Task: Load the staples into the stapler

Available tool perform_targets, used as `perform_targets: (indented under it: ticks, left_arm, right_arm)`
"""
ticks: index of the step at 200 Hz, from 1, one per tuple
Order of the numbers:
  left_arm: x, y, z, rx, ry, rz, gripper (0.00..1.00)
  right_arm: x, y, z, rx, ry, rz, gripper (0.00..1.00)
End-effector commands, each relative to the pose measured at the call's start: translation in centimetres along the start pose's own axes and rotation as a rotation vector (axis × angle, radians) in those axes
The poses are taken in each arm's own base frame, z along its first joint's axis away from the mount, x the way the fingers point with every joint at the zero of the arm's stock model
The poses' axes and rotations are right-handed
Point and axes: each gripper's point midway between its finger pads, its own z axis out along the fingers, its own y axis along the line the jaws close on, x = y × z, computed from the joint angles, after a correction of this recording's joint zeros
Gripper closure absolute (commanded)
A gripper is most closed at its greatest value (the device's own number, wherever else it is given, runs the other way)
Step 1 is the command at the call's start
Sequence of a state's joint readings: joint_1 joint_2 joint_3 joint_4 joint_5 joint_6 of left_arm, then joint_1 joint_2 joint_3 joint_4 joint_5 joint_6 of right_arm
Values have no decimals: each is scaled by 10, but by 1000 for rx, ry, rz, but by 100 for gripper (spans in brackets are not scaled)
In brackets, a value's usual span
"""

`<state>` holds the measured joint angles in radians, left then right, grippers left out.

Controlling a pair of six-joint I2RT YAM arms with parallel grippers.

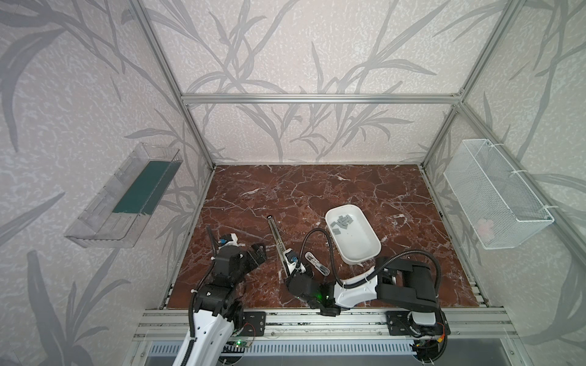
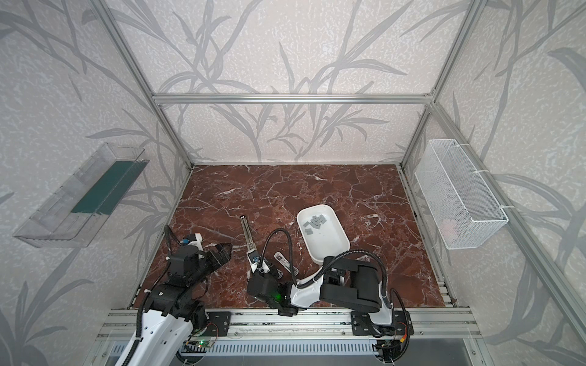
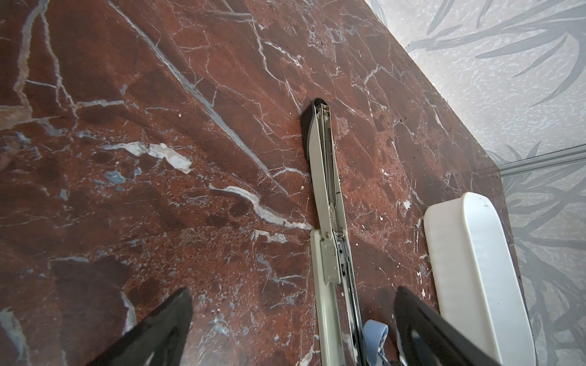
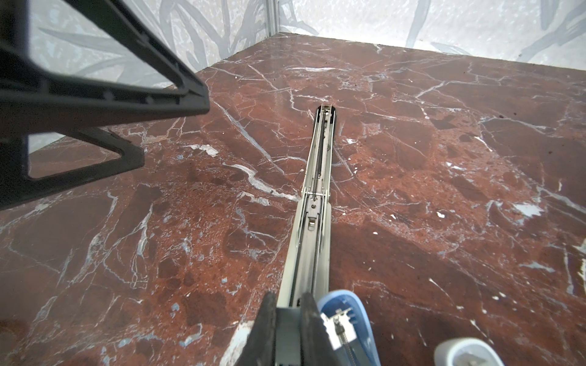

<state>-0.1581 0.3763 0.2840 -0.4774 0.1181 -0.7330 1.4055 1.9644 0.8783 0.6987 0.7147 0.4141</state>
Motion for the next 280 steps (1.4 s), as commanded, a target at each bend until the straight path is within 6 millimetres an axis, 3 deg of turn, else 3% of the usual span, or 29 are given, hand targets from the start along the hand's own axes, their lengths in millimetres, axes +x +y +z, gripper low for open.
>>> perform_targets:
  ticks: [1,104,177,280]
  left_arm:
    - [-4,-4,-3,13,-15,13,1]
    - [-4,-4,-3,12,-13,13,1]
    - [-4,-4,-2,11,-13,12,1]
    - [-4,-4,-2,10,-13,12,1]
  right_arm:
    - [8,-9,3,33,-1,-5,98]
    - [13,-13,6,43,11,-5,99]
    - [-9,-7,-3,-5,-38,1,100]
    - [-17,-5,-10,-40,-71,-6,100]
